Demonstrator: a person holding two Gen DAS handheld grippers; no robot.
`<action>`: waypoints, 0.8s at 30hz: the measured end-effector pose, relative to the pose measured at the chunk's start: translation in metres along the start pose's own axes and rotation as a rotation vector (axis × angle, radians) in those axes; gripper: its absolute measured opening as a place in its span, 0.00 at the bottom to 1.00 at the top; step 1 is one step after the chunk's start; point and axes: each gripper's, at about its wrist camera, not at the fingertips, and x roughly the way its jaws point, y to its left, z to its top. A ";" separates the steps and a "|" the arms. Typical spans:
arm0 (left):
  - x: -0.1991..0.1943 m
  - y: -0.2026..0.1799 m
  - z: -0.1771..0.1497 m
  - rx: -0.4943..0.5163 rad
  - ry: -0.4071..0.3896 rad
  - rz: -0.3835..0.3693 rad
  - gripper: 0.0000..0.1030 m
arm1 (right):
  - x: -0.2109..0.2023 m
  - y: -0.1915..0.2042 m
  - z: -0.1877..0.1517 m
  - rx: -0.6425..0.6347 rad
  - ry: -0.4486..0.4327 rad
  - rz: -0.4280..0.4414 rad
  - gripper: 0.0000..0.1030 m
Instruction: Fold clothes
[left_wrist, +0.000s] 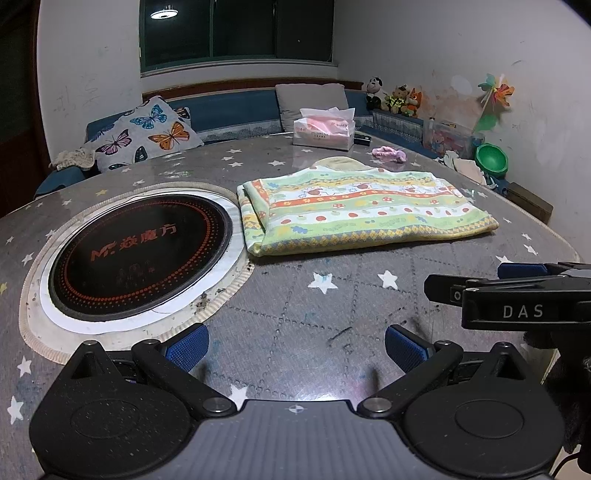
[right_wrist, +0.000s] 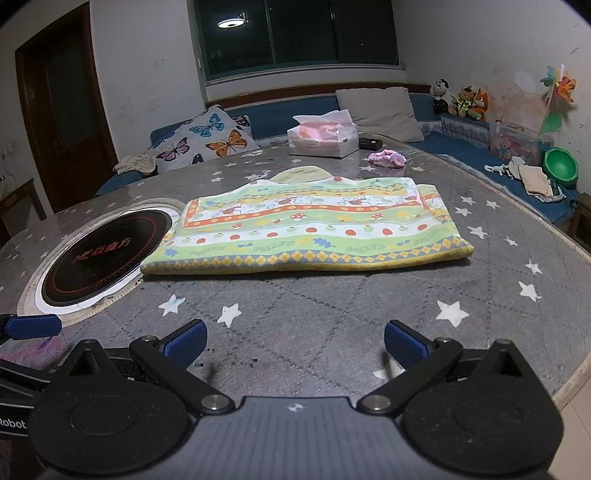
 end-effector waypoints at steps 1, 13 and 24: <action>0.000 0.000 0.000 0.000 0.000 0.000 1.00 | 0.000 0.000 0.000 0.000 0.001 0.000 1.00; 0.002 0.000 -0.001 0.001 0.008 -0.001 1.00 | 0.004 0.000 -0.001 0.003 0.009 0.001 1.00; 0.006 0.001 0.000 0.000 0.015 -0.004 1.00 | 0.008 -0.001 -0.001 0.005 0.018 -0.001 1.00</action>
